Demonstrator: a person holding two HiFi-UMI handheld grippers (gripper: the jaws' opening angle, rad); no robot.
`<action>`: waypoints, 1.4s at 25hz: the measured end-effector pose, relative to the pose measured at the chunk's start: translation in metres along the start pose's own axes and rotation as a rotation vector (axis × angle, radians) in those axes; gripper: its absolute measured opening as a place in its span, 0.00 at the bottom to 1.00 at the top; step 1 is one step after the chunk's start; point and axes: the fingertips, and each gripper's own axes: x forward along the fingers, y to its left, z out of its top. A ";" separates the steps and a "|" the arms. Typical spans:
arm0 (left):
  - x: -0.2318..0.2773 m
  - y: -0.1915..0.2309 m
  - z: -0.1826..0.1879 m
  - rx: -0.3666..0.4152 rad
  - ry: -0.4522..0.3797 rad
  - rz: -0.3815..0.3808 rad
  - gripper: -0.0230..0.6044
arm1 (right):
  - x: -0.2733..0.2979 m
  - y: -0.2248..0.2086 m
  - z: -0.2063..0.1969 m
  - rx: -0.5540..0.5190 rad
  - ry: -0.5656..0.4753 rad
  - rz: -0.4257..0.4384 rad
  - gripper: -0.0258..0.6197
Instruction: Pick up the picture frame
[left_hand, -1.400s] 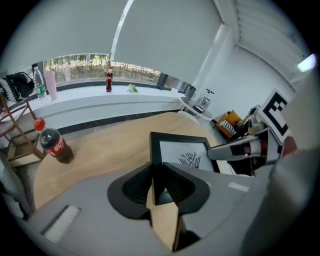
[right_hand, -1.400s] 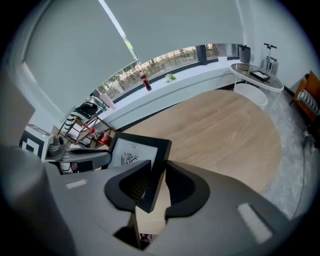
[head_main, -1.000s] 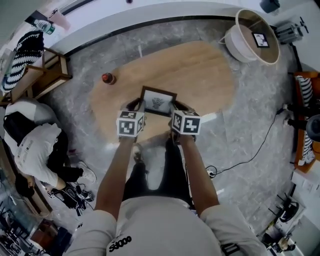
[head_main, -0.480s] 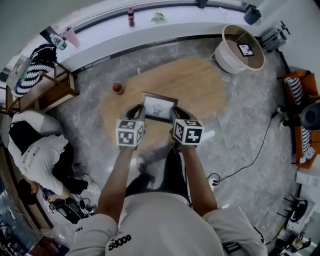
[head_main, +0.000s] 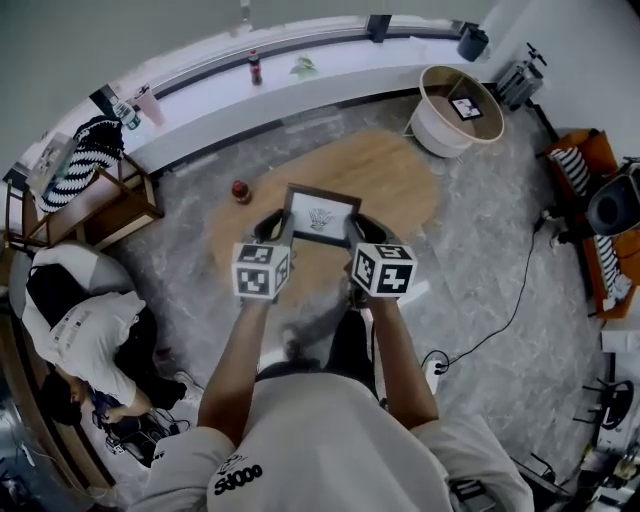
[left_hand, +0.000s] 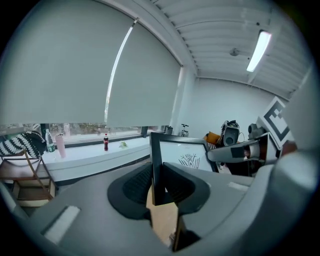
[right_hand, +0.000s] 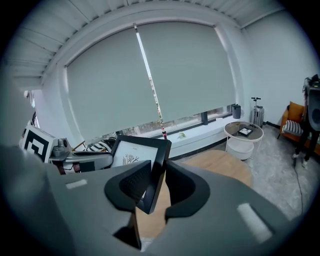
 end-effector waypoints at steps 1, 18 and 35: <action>-0.006 -0.005 0.005 0.011 -0.009 -0.007 0.16 | -0.009 0.002 0.002 -0.003 -0.011 -0.003 0.19; -0.113 -0.047 0.097 0.122 -0.252 -0.021 0.17 | -0.119 0.061 0.075 -0.080 -0.266 0.042 0.19; -0.153 -0.061 0.119 0.105 -0.369 -0.033 0.17 | -0.162 0.086 0.098 -0.192 -0.327 0.074 0.19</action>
